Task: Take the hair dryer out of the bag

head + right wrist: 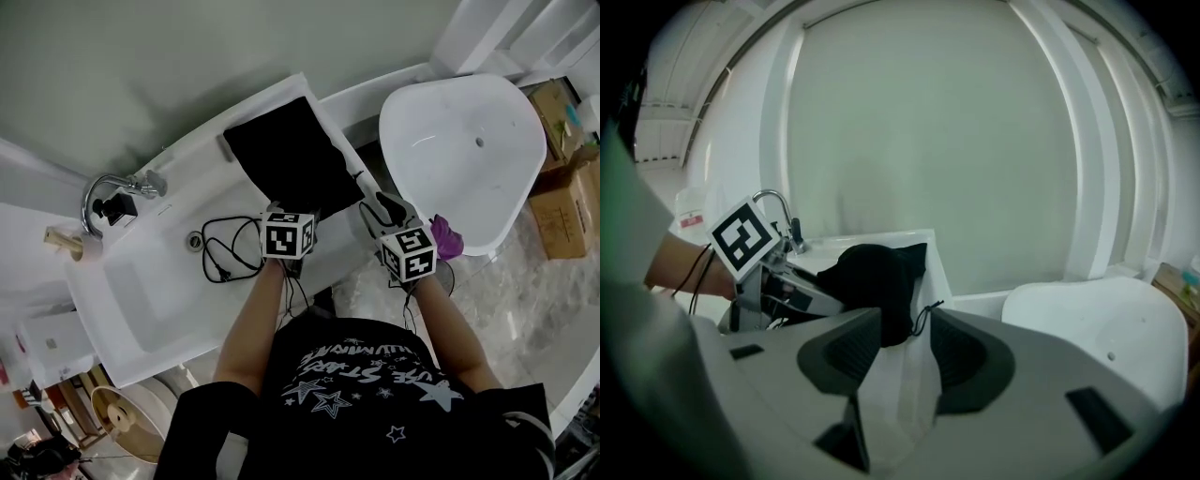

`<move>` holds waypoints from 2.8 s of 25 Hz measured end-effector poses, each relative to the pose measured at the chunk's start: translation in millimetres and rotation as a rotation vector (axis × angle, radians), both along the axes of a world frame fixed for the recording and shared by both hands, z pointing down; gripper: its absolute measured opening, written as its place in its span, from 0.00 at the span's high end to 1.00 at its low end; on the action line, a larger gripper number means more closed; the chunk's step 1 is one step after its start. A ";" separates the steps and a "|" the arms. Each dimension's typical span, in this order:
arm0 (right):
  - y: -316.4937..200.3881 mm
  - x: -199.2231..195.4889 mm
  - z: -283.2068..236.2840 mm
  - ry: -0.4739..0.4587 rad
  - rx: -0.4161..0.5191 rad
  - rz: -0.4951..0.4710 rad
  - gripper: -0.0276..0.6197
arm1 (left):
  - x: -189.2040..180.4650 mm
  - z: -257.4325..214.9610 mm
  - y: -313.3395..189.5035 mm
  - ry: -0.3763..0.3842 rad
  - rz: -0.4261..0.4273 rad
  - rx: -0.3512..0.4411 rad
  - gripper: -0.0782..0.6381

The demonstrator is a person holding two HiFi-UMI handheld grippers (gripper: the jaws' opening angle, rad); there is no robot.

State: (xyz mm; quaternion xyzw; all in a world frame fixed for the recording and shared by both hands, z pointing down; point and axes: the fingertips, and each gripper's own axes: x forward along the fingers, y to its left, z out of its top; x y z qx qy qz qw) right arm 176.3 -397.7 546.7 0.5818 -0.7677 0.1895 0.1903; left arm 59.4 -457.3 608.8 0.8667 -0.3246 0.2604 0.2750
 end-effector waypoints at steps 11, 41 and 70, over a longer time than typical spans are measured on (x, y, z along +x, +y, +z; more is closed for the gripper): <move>-16.0 -12.0 22.0 0.105 -0.063 -0.099 0.69 | 8.4 9.4 -4.4 -0.051 0.033 -0.002 0.58; -46.4 0.3 1.8 0.157 0.011 -0.058 0.93 | 1.3 -2.8 11.7 -0.034 0.123 -0.026 0.62; -33.7 -16.6 -11.9 0.140 0.007 -0.227 0.93 | -6.4 -32.0 132.3 -0.035 0.504 -0.068 0.62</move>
